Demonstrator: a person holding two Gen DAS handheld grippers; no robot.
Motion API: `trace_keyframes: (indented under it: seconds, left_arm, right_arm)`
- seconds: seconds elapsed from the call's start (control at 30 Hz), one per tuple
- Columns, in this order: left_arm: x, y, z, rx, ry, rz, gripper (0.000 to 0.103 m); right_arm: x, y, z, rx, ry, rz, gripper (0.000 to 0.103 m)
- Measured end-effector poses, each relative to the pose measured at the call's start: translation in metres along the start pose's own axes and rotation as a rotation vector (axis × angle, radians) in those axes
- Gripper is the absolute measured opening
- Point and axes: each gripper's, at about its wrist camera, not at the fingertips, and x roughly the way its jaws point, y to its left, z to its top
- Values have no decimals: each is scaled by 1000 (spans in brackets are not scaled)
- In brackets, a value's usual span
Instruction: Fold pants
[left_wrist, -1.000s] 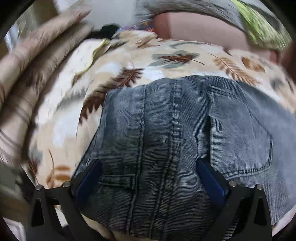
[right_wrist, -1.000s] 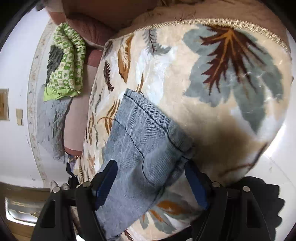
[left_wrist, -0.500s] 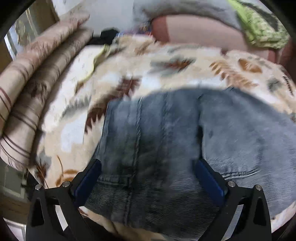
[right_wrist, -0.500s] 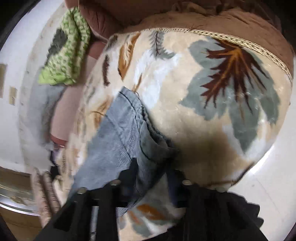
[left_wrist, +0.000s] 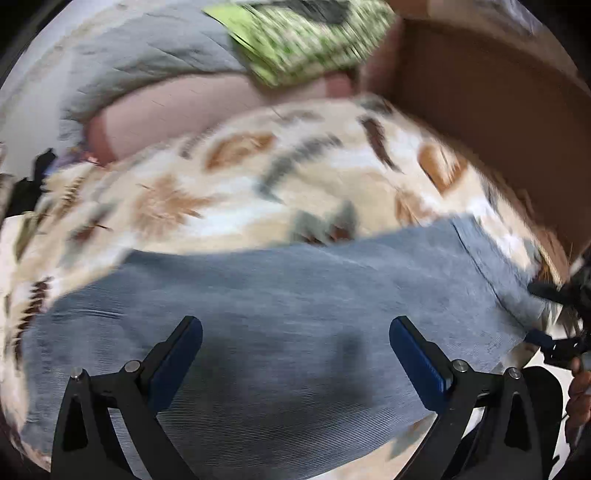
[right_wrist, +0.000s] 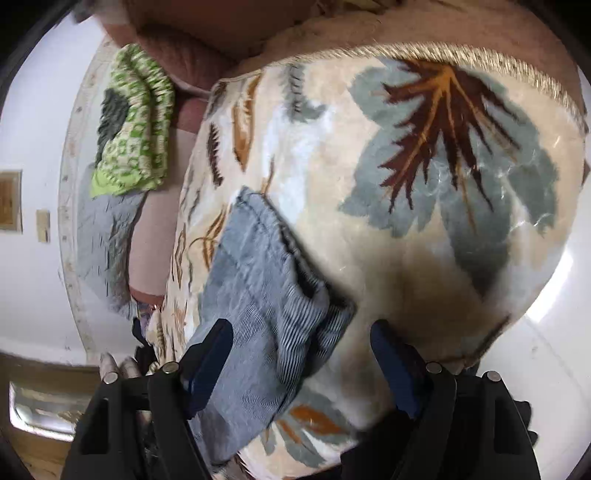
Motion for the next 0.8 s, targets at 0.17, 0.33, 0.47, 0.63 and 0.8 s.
trace_keyframes:
  seconds: [0.17,0.33,0.47,0.63,0.8]
  left_arm:
    - [57,-22,-18,58,124,79,103]
    - [56,-18,-15,77,141,50,103]
    - [57,-16,-17,64,137,32,103]
    - [59,-6,-15,45,143,11,103]
    - [40,9,-13,11,132,7,103]
  right_arm:
    - [-1,8,1,-38,-5,-6,78]
    - [-25,23,-2,-120,-77,-117,78]
    - [-58,62,0,-257,-219,-115,78]
    - [-54,67,8,-243,-167,-48,78]
    - [-13,86,0,-329,71,194,80]
